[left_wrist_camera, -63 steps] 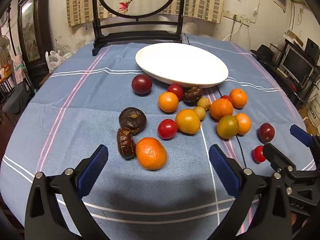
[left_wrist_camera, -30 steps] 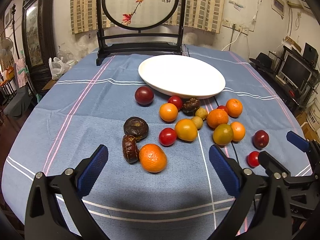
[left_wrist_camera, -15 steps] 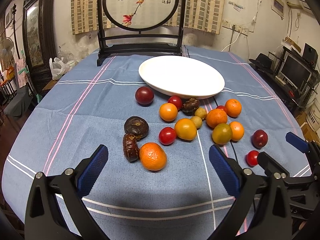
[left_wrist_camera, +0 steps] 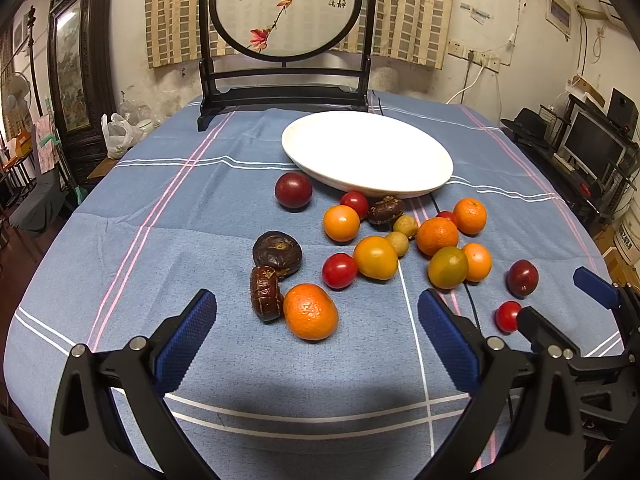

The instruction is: Organize fruits

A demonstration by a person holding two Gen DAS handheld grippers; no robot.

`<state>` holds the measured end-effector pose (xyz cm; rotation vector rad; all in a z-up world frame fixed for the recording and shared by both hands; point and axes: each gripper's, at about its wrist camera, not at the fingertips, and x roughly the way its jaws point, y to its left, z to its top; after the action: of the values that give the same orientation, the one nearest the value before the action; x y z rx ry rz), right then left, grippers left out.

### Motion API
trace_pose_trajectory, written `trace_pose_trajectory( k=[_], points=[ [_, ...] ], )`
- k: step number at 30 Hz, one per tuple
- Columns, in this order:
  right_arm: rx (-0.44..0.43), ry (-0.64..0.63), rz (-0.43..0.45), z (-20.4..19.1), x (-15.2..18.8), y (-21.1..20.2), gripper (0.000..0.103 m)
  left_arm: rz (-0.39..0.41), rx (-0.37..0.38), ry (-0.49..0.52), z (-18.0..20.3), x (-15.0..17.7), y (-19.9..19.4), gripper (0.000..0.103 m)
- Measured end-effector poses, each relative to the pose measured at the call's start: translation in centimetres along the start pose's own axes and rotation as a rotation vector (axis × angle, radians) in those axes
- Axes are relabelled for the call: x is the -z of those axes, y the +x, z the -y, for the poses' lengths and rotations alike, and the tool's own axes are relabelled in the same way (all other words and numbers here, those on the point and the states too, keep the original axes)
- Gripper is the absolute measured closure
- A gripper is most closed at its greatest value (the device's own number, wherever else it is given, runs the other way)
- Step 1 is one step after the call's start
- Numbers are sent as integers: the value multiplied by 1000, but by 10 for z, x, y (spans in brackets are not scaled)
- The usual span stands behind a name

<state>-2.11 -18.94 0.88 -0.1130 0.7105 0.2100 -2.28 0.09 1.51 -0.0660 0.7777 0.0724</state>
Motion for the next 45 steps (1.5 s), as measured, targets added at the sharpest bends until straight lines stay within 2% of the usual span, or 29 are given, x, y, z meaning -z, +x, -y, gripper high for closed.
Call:
trace_pose_trajectory(
  k=[36, 40, 45],
  points=[
    [-3, -16, -13, 0, 5, 1, 4, -18, 1, 7, 0, 3, -2, 4],
    [9, -29, -21, 2, 6, 1, 4, -41, -2, 14, -12, 7, 7, 4],
    [5, -11, -42, 15, 15, 3, 3, -111, -35, 12, -37, 22, 28, 4]
  ],
)
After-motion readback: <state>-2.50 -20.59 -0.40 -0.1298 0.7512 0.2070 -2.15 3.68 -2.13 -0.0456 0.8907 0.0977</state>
